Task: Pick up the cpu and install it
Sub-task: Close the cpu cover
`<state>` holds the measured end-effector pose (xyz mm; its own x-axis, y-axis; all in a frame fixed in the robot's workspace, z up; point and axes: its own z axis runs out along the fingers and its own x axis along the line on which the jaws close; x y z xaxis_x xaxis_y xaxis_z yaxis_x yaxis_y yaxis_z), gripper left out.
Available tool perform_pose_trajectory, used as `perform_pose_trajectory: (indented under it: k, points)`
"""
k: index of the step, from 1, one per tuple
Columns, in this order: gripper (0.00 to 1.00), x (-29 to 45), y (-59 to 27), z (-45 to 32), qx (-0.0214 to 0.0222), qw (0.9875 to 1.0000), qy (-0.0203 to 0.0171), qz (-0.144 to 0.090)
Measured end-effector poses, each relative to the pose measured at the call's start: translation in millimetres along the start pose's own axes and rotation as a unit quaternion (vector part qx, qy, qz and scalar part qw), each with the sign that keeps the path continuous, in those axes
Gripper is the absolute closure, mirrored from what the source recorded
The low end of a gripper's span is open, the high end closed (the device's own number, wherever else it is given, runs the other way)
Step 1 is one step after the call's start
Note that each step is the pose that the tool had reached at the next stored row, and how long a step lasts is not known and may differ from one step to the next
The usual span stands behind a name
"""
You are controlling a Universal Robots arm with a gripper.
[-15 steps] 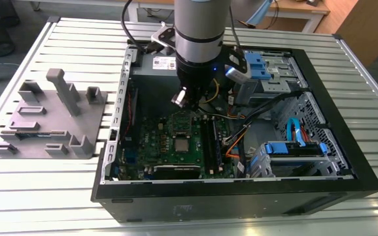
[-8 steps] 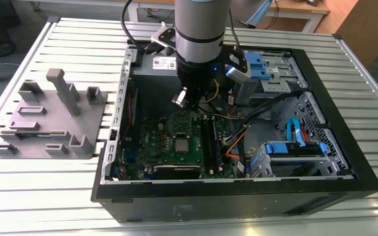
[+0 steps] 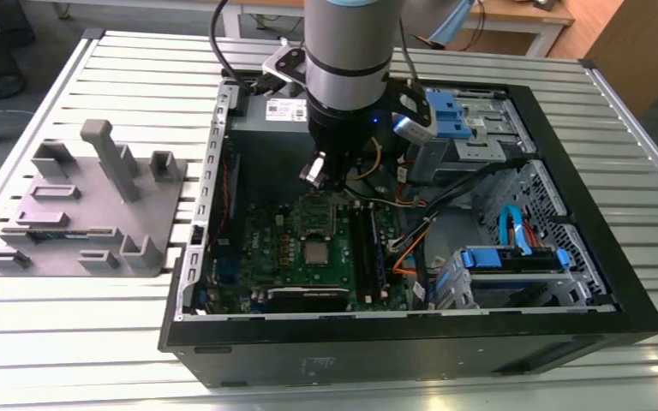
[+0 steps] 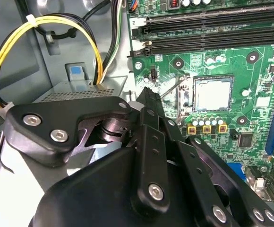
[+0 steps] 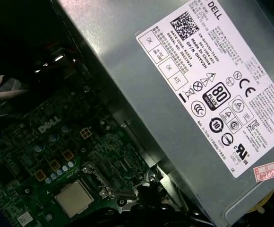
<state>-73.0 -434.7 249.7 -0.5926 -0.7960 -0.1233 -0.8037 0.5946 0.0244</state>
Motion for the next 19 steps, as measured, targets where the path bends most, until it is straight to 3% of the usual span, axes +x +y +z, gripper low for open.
perform_pose_trajectory:
  k: [5,12,19]
  points:
    - [0.89,1.2,-0.9,-0.4,-0.0041,1.0000,-0.0052,-0.002]
    - [0.89,-2.9,-7.3,1.4,-0.0042,1.0000,-0.0052,-0.002]
    - [0.89,-3.5,-8.3,2.3,-0.0028,1.0000,-0.0048,0.007]
